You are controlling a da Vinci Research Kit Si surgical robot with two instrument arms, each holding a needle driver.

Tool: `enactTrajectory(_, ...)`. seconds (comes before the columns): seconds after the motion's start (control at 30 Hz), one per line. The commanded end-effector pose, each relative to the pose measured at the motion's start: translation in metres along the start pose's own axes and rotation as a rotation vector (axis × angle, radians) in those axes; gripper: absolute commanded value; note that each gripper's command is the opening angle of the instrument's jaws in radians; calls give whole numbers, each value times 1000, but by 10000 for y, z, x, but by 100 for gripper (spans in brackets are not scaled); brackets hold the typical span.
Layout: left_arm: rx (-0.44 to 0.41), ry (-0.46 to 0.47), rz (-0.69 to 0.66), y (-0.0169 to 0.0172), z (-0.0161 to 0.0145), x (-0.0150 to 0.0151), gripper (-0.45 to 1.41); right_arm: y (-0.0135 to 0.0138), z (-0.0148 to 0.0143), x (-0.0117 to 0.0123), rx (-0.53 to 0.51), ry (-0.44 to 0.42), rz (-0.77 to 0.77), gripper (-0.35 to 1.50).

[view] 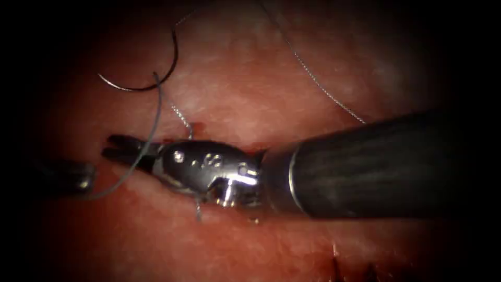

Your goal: Wound Closure

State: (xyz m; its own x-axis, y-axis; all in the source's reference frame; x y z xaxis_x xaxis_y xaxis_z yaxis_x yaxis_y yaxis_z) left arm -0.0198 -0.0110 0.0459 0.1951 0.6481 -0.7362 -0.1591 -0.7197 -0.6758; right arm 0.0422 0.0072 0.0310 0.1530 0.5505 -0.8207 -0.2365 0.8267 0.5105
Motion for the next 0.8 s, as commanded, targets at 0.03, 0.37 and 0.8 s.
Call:
enactTrajectory(0.03,0,-2,-7,5,0,-15,-45,6,13,-3,22,17,-3,-8)
enactTrajectory(0.37,40,-20,2,-20,-9,-57,-45,40,-10,7,88,204,58,-6)
enactTrajectory(0.8,140,-204,78,-99,-30,-125,-45,50,-37,37,339,277,75,-11)
